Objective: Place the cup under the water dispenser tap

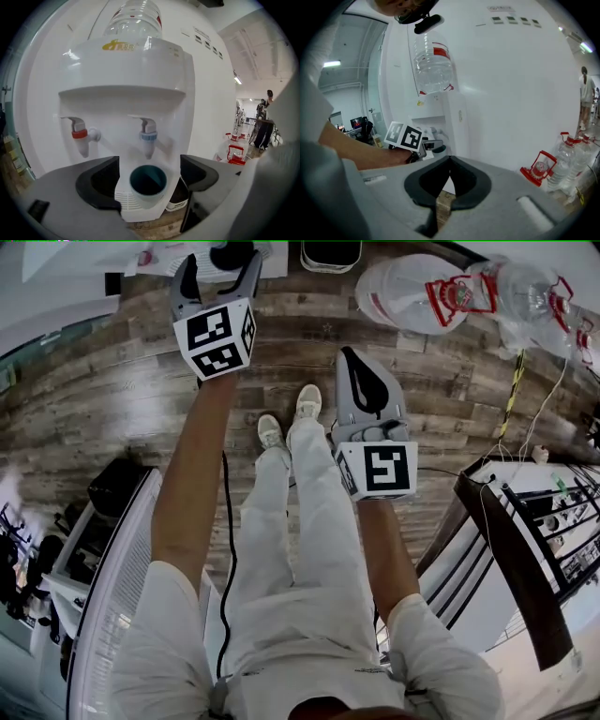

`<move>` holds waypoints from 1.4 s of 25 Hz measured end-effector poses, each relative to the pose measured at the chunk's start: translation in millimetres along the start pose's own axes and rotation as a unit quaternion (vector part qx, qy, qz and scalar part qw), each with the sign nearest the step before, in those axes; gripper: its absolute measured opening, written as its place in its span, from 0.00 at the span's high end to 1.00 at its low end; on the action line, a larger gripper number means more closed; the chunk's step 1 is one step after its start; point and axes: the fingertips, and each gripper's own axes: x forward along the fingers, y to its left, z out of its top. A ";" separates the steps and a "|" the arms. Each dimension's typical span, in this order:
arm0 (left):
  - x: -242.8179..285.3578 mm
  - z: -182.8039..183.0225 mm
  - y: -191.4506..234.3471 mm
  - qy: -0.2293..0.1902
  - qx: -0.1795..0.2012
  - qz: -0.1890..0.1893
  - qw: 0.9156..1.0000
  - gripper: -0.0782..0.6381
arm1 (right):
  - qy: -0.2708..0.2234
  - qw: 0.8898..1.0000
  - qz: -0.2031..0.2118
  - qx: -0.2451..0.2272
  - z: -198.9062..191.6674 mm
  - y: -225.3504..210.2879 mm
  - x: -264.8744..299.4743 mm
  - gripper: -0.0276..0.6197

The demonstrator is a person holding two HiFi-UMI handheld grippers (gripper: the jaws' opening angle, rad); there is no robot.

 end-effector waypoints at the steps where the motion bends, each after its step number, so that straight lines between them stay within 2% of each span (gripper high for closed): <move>1: -6.3 6.2 -0.6 -0.002 0.000 0.000 1.000 0.33 | -0.003 1.000 -0.001 0.002 4.8 1.5 -3.4 0.96; 7: -55.3 44.4 -6.6 -0.013 0.000 -0.004 1.000 0.36 | -0.022 1.000 -0.007 0.000 39.2 16.2 -32.0 0.96; 13: -115.4 89.5 -12.0 -0.025 -0.018 -0.013 0.999 0.42 | -0.041 0.999 -0.016 -0.001 74.3 39.8 -71.5 0.96; 23: -235.6 171.9 -17.9 -0.051 -0.032 -0.020 0.998 0.63 | -0.070 0.997 -0.014 -0.004 134.8 86.8 -144.2 0.96; 29: -309.2 207.9 -8.1 -0.047 -0.070 -0.015 0.996 0.72 | -0.087 0.996 -0.006 -0.007 175.4 120.4 -186.1 0.96; 35: -365.9 240.1 -17.6 -0.057 -0.039 -0.022 0.997 0.86 | -0.096 0.995 0.012 0.019 209.5 142.0 -211.8 0.96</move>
